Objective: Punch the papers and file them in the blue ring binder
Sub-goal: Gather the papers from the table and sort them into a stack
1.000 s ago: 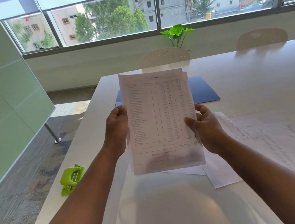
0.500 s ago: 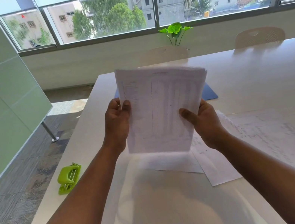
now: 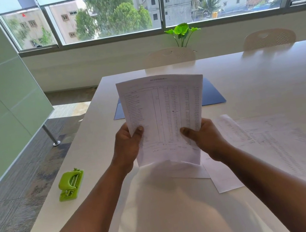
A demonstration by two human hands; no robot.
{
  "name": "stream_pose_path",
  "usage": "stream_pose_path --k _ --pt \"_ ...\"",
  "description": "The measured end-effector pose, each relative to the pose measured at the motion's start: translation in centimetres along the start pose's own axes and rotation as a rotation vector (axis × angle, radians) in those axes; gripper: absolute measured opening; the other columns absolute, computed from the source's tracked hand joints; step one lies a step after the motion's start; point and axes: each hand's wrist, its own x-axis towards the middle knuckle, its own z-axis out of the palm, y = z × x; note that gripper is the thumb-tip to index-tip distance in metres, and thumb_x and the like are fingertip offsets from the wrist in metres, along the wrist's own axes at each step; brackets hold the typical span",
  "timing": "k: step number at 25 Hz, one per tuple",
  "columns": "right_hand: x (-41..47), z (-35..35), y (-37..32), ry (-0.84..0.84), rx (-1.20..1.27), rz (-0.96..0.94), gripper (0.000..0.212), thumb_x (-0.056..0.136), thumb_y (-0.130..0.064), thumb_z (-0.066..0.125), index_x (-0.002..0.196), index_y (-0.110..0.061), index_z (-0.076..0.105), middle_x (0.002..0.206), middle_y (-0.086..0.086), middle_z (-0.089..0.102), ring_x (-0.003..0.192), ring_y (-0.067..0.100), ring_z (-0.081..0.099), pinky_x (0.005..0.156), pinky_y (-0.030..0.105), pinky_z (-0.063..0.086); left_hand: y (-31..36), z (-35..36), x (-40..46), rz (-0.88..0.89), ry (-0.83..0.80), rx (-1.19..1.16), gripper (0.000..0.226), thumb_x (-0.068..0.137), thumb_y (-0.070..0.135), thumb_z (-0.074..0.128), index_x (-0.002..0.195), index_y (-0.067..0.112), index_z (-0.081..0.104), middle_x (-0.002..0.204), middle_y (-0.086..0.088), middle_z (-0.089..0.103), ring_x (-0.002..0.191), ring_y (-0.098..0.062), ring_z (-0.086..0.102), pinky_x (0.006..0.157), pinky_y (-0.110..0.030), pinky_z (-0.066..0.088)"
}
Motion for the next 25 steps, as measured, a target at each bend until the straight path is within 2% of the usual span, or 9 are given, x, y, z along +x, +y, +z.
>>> stream_pose_path --k 2,5,7,11,15,17,20,23,25 --pt "-0.1 0.2 0.2 -0.002 0.001 0.002 0.017 0.097 -0.012 0.066 0.109 -0.022 0.070 0.109 -0.005 0.073 0.101 0.021 0.070 0.084 0.043 0.063 -0.3 0.0 -0.2 -0.018 0.001 0.006 0.012 0.103 0.021 0.057 0.112 0.021 0.064 0.108 0.006 0.073 0.098 -0.023 0.071 0.074 -0.030 0.061" --pt "0.1 0.1 0.1 -0.014 0.014 -0.008 0.019 0.097 -0.008 0.064 0.104 -0.025 0.069 0.110 -0.003 0.072 0.100 0.022 0.069 0.075 0.035 0.061 -0.3 -0.3 0.4 0.016 -0.012 0.034 0.011 0.103 0.024 0.057 0.111 0.023 0.064 0.109 0.006 0.073 0.096 -0.022 0.071 0.078 -0.035 0.063" --pt "0.0 0.2 0.5 -0.034 0.013 0.035 0.022 0.096 -0.005 0.065 0.104 -0.025 0.069 0.110 -0.004 0.071 0.104 0.023 0.067 0.076 0.033 0.060 -0.8 -0.5 0.4 -0.013 -0.051 0.004 0.013 0.102 0.021 0.059 0.113 0.022 0.065 0.113 0.003 0.073 0.100 -0.024 0.071 0.082 -0.038 0.062" --pt "0.0 0.3 0.9 -0.036 -0.034 0.048 0.026 0.094 -0.004 0.066 0.116 -0.018 0.069 0.114 0.000 0.071 0.106 0.027 0.067 0.083 0.040 0.062 -1.1 -0.7 0.6 -0.018 -0.086 -0.039 0.019 0.100 0.017 0.062 0.119 0.017 0.066 0.119 -0.002 0.073 0.106 -0.027 0.070 0.086 -0.040 0.061" --pt "0.0 0.3 1.5 -0.078 -0.046 0.079 0.029 0.094 -0.005 0.066 0.119 -0.020 0.069 0.118 -0.001 0.070 0.111 0.028 0.066 0.090 0.048 0.061 -1.2 -0.9 0.9 -0.064 -0.119 -0.043 0.022 0.100 0.018 0.062 0.122 0.017 0.066 0.119 -0.002 0.073 0.107 -0.028 0.070 0.091 -0.046 0.060" --pt "-0.2 0.2 1.7 -0.079 -0.081 0.074 0.029 0.095 -0.006 0.064 0.121 -0.019 0.069 0.115 -0.004 0.070 0.111 0.027 0.066 0.089 0.043 0.061 -1.3 -1.2 1.1 -0.069 -0.136 -0.032 0.024 0.101 0.018 0.061 0.124 0.017 0.065 0.120 -0.002 0.073 0.107 -0.029 0.070 0.091 -0.050 0.060" --pt "-0.1 0.2 1.6 -0.059 -0.089 0.050 0.028 0.097 -0.008 0.062 0.124 -0.016 0.068 0.110 -0.009 0.068 0.108 0.026 0.065 0.081 0.036 0.059 -1.2 -1.5 1.5 -0.049 -0.147 -0.011 0.023 0.101 0.019 0.059 0.123 0.017 0.065 0.119 -0.001 0.073 0.106 -0.028 0.070 0.089 -0.047 0.061" --pt "-0.5 0.5 1.4 -0.080 -0.125 0.069 0.029 0.098 -0.007 0.060 0.125 -0.016 0.066 0.107 -0.014 0.065 0.110 0.025 0.062 0.086 0.038 0.057 -1.7 -1.1 1.1 -0.106 -0.144 -0.080 0.022 0.101 0.014 0.060 0.121 0.018 0.068 0.119 -0.002 0.074 0.111 -0.030 0.069 0.092 -0.045 0.059" --pt "-0.6 0.4 1.4 -0.066 -0.138 0.072 0.029 0.099 -0.007 0.059 0.125 -0.016 0.066 0.107 -0.012 0.065 0.109 0.026 0.061 0.082 0.035 0.056 -1.9 -0.9 0.9 -0.110 -0.143 -0.087 0.021 0.100 0.014 0.060 0.118 0.020 0.069 0.118 -0.002 0.075 0.111 -0.030 0.069 0.093 -0.044 0.058"
